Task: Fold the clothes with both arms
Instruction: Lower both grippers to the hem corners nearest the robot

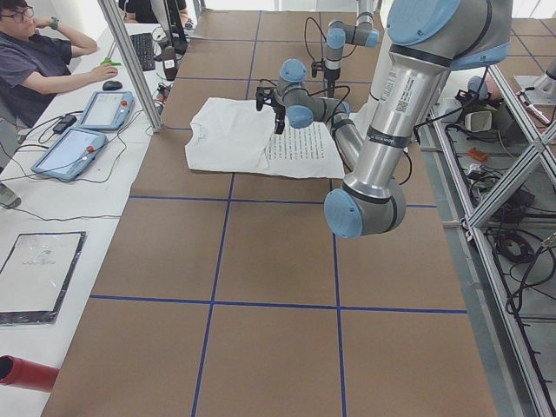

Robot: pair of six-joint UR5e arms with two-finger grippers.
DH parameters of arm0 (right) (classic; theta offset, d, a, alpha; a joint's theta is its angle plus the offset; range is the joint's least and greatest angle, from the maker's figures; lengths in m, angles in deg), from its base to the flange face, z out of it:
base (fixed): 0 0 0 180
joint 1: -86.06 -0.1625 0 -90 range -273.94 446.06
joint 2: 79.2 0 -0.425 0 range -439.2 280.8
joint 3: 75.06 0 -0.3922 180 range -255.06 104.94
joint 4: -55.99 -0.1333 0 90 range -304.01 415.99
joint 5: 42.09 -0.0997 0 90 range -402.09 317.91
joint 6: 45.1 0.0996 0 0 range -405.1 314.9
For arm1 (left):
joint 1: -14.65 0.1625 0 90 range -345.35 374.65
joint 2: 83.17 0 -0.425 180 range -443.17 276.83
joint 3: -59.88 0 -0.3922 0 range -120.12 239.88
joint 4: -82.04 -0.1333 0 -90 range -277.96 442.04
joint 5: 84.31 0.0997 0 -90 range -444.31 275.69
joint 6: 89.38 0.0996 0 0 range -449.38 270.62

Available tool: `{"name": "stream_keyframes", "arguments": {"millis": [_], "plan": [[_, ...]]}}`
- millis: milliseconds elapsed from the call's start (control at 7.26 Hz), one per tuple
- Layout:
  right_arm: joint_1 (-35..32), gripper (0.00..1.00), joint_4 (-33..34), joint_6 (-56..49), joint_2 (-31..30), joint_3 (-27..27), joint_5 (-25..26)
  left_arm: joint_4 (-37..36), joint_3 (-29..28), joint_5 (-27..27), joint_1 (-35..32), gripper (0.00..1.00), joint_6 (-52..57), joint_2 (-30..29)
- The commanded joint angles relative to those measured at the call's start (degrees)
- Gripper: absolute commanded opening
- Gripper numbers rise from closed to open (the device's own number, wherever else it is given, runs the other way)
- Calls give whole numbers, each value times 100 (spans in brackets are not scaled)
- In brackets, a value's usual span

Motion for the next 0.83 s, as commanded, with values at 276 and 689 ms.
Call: {"name": "stream_keyframes", "arguments": {"millis": [276,689], "plan": [[6,56,-1,1,-4,-46,-25,-6,-4,0,9,98,-3,-33],[6,31,16,-7,-4,-46,-34,-15,5,9,0,98,-12,-77]]}}
